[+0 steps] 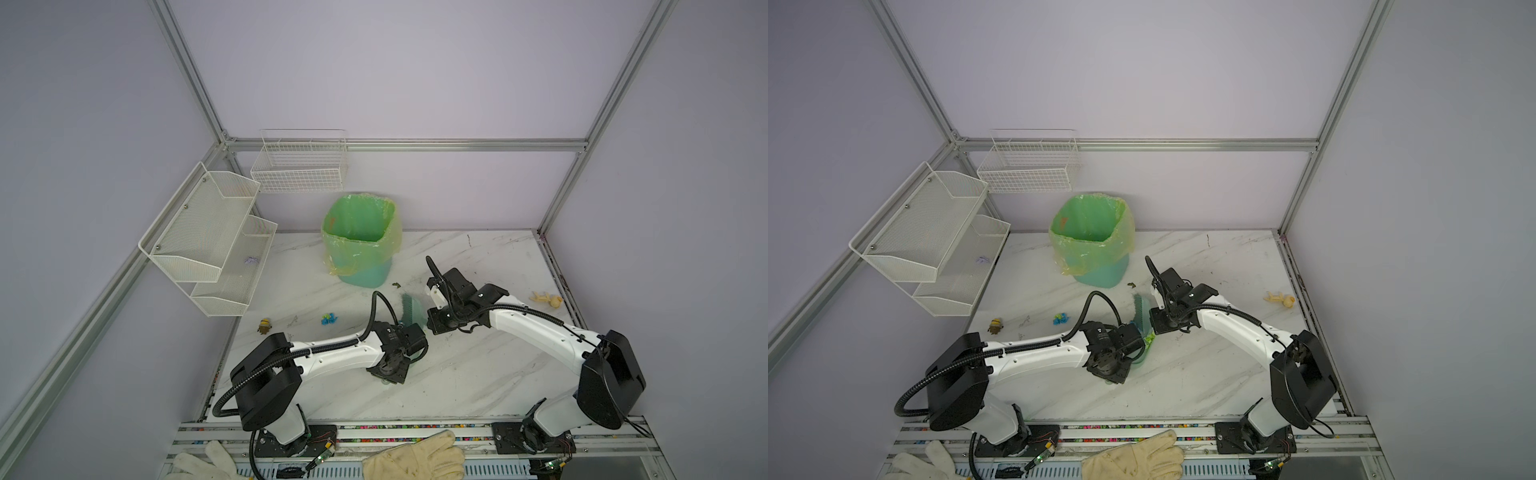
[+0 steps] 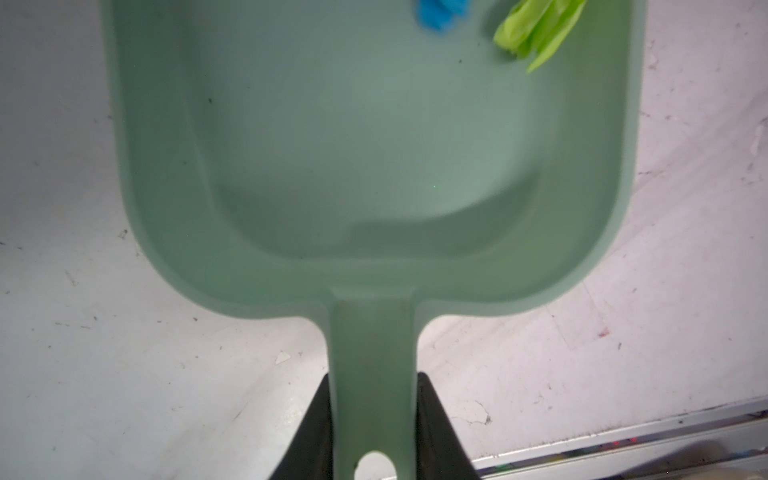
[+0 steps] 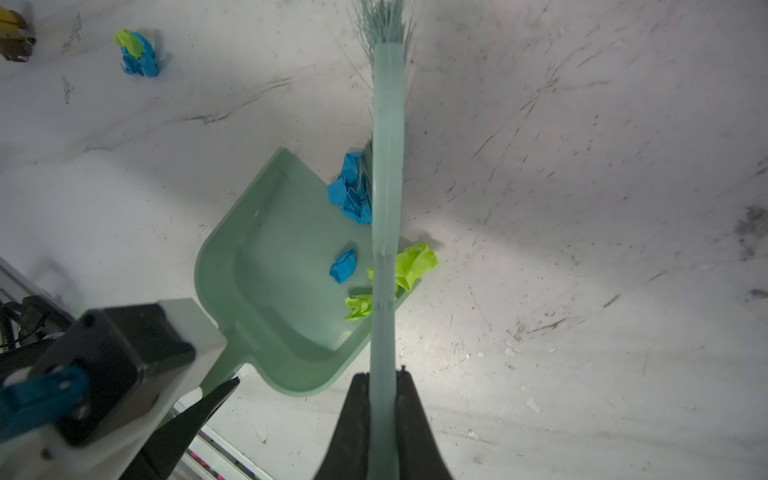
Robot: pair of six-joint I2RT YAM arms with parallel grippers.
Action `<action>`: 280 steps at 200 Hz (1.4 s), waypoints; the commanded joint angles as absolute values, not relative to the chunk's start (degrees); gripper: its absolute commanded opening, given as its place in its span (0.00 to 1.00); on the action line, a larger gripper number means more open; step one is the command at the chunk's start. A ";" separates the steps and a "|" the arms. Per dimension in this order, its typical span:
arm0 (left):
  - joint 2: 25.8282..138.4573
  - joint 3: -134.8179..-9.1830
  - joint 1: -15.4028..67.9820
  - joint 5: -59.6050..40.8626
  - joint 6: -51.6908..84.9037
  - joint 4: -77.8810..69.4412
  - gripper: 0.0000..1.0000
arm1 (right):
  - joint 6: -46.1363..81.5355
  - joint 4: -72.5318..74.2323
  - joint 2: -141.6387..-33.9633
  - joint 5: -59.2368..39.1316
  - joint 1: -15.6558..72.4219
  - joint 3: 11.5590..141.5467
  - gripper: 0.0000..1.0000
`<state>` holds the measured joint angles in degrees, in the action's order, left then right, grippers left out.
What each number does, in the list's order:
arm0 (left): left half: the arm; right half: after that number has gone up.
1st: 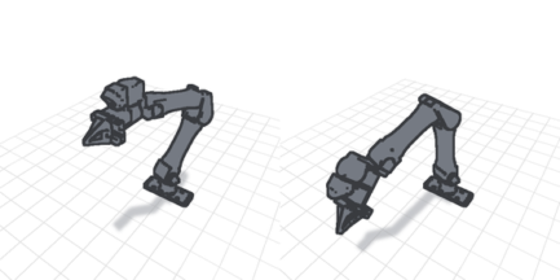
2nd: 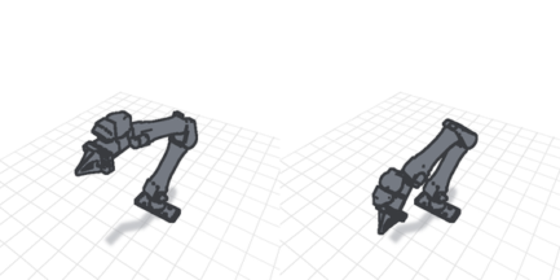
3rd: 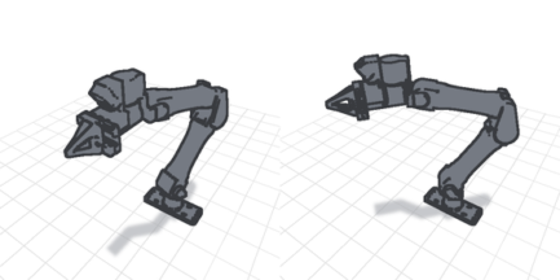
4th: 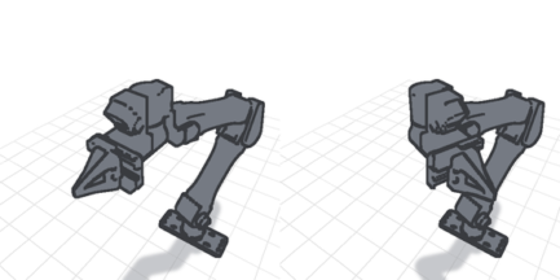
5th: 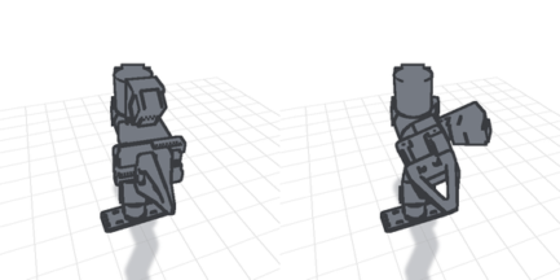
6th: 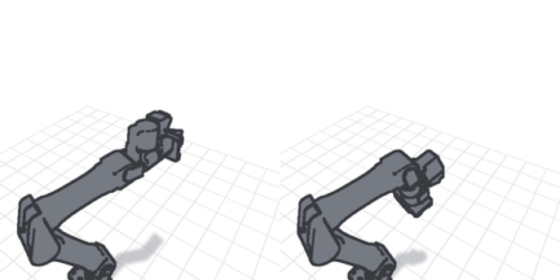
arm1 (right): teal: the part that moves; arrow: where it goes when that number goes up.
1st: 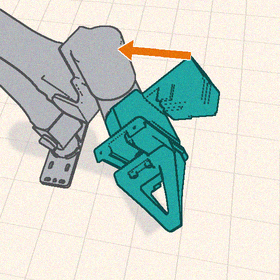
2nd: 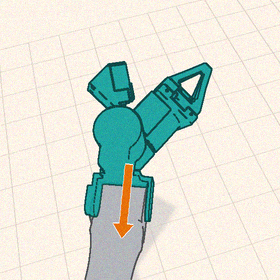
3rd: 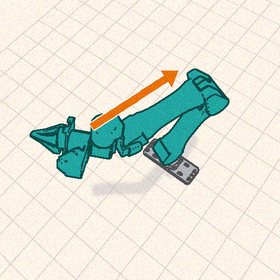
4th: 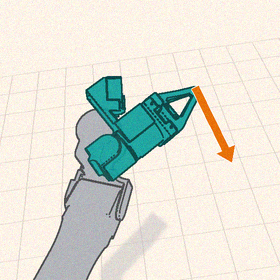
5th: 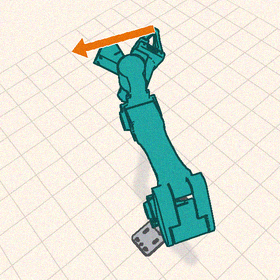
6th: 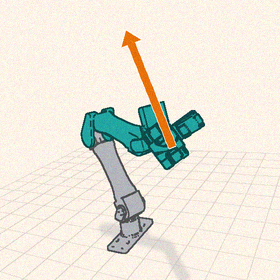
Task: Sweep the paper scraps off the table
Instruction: 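Brush the blue and lime scraps into the dustpan held by the left gripper, then brush the remaining scraps into the dustpan with the right gripper's brush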
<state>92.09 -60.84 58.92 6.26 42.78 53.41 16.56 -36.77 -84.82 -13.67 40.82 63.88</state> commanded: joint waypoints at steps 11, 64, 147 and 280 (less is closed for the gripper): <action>93.45 -66.04 57.84 7.62 40.59 54.40 0.00 | 19.28 -37.81 -79.02 -19.08 41.99 60.56 0.00; 95.00 -67.41 55.88 8.51 38.59 54.36 0.00 | 22.19 -37.44 -71.12 -25.29 42.54 58.02 0.00; 93.43 -65.30 55.46 7.65 39.73 53.37 0.00 | 20.80 -38.25 -73.94 -8.16 38.53 67.14 0.00; 94.25 -65.78 55.46 8.28 39.20 52.03 0.00 | 22.12 -35.06 -74.86 -18.66 38.14 56.24 0.00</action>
